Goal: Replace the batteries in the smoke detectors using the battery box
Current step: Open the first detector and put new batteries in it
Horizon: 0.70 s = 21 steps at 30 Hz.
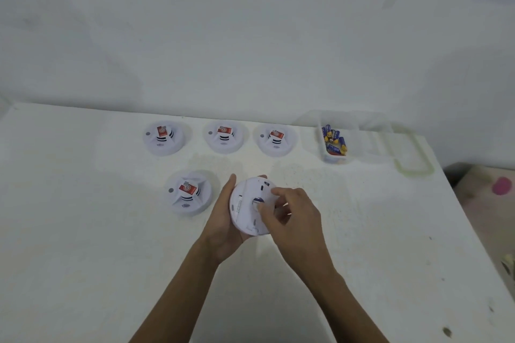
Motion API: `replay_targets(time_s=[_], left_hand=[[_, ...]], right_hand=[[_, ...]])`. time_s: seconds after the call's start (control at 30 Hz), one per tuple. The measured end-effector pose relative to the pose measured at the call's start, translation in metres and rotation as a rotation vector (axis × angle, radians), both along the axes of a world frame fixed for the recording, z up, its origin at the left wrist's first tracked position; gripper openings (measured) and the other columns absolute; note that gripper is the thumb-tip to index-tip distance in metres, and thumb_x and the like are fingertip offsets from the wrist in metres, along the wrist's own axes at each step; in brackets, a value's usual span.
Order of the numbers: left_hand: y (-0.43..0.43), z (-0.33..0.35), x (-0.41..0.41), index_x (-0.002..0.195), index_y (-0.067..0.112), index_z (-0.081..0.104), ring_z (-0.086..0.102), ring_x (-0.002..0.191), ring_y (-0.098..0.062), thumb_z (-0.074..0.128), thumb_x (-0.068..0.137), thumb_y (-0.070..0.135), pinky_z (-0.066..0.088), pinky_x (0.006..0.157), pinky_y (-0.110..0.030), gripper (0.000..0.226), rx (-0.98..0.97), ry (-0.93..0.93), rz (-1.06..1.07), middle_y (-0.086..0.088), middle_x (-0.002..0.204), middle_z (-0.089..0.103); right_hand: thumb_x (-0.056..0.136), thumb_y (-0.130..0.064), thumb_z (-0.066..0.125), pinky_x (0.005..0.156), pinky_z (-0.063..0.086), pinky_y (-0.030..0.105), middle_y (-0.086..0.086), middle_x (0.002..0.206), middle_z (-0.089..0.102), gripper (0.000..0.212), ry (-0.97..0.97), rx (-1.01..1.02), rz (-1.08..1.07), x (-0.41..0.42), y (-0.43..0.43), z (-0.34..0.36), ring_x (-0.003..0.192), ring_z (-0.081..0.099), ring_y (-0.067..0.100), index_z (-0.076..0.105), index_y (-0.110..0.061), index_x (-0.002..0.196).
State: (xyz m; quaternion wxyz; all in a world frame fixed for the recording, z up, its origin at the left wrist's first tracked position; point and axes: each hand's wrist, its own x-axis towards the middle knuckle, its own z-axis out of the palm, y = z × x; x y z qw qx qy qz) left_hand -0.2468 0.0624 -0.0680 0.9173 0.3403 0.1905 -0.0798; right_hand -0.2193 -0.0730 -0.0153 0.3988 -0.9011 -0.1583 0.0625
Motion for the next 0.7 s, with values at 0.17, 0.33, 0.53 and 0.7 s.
replay_targets(time_s=[0.17, 0.33, 0.53, 0.7], left_hand=[[-0.006, -0.001, 0.001, 0.12, 0.019, 0.063, 0.065, 0.105, -0.031, 0.04, 0.09, 0.051, 0.056, 0.084, -0.043, 0.05, -0.099, 0.001, 0.069, -0.012, 0.12, 0.066], [-0.011, 0.003, -0.001, 0.101, 0.025, 0.075, 0.069, 0.093, -0.024, 0.044, 0.074, 0.057, 0.059, 0.071, -0.036, 0.052, -0.093, -0.068, 0.122, -0.005, 0.104, 0.073], [-0.008, 0.006, -0.008, 0.127, 0.019, 0.054, 0.065, 0.099, -0.026, 0.016, 0.1, 0.044, 0.058, 0.078, -0.037, 0.053, -0.045, -0.042, 0.139, -0.01, 0.111, 0.069], [-0.007, 0.008, -0.012, 0.124, 0.021, 0.054, 0.065, 0.098, -0.026, 0.016, 0.099, 0.045, 0.056, 0.082, -0.039, 0.052, -0.016, -0.02, 0.153, -0.01, 0.113, 0.067]], right_hand=[[0.079, -0.057, 0.064, 0.086, 0.046, 0.018, -0.004, 0.123, 0.052, 0.066, 0.101, -0.15, -0.039, -0.004, 0.009, 0.011, 0.1, 0.05, 0.007, 0.045, -0.022, 0.131], [0.076, -0.065, 0.061, 0.088, 0.04, 0.015, -0.006, 0.128, 0.044, 0.075, 0.119, -0.263, -0.029, -0.007, 0.016, 0.016, 0.107, 0.044, 0.006, 0.036, -0.024, 0.134], [0.075, -0.067, 0.06, 0.097, 0.041, 0.021, -0.006, 0.131, 0.039, 0.081, 0.102, -0.306, -0.021, -0.016, 0.026, 0.019, 0.119, 0.042, 0.01, 0.029, -0.025, 0.137], [0.074, -0.059, 0.067, 0.093, 0.044, 0.021, -0.007, 0.125, 0.038, 0.078, 0.098, -0.229, -0.061, -0.023, 0.03, 0.021, 0.116, 0.042, 0.01, 0.03, -0.024, 0.133]])
